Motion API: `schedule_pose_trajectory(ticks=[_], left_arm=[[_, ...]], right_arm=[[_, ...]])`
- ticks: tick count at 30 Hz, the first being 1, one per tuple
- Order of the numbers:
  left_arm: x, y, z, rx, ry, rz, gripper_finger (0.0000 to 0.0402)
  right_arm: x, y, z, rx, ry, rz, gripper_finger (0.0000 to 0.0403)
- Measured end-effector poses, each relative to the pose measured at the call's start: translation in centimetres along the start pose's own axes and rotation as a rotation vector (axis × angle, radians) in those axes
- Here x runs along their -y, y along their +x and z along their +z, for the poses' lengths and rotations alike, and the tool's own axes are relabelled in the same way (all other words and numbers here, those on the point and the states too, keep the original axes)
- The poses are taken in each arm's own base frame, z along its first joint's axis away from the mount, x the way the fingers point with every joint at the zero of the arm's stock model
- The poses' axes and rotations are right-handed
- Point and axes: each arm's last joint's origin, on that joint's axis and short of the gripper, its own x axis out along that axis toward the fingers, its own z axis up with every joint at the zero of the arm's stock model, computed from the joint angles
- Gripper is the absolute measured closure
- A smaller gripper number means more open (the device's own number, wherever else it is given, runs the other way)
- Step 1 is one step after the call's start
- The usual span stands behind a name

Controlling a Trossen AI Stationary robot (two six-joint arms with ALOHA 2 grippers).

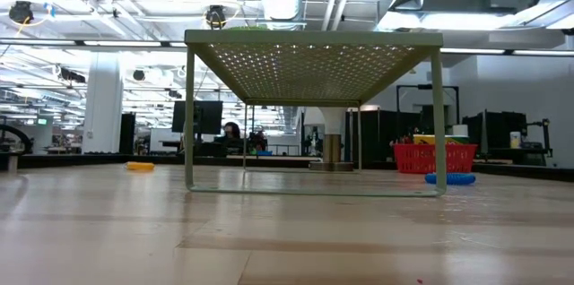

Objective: Pick & Place Office Desk Supplies
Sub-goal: Put the red spring keychain into the yellow bin

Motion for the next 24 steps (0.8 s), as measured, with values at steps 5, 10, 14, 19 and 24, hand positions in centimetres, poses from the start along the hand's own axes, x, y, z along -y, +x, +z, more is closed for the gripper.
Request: schedule_pose_trajectory(ticks=[5, 10, 14, 19, 24], left_arm=[[0.7, -1.2, -1.9, -0.128, 0.012, 0.021, 0.0257], [0.8, -2.0, -3.7, -0.242, -0.027, 0.083, 0.0257], [0.3, -2.5, -4.7, -0.267, -0.075, 0.213, 0.0257], [-1.8, -3.1, -5.1, -0.247, -0.148, 0.473, 0.0257], [-4.4, -3.8, -4.4, -0.226, -0.243, 0.704, 0.0257]], right_arm=[[2.5, -4.7, -1.9, -0.142, 0.042, -0.076, 0.0398], [5.2, -8.0, -5.1, -0.357, 0.037, -0.316, 0.0398], [6.4, -9.5, -7.6, -0.46, 0.002, -0.495, 0.0398], [7.9, -9.5, -10.3, -0.562, -0.023, -0.619, 0.0398], [9.2, -8.8, -12.1, -0.615, -0.042, -0.683, 0.0398]])
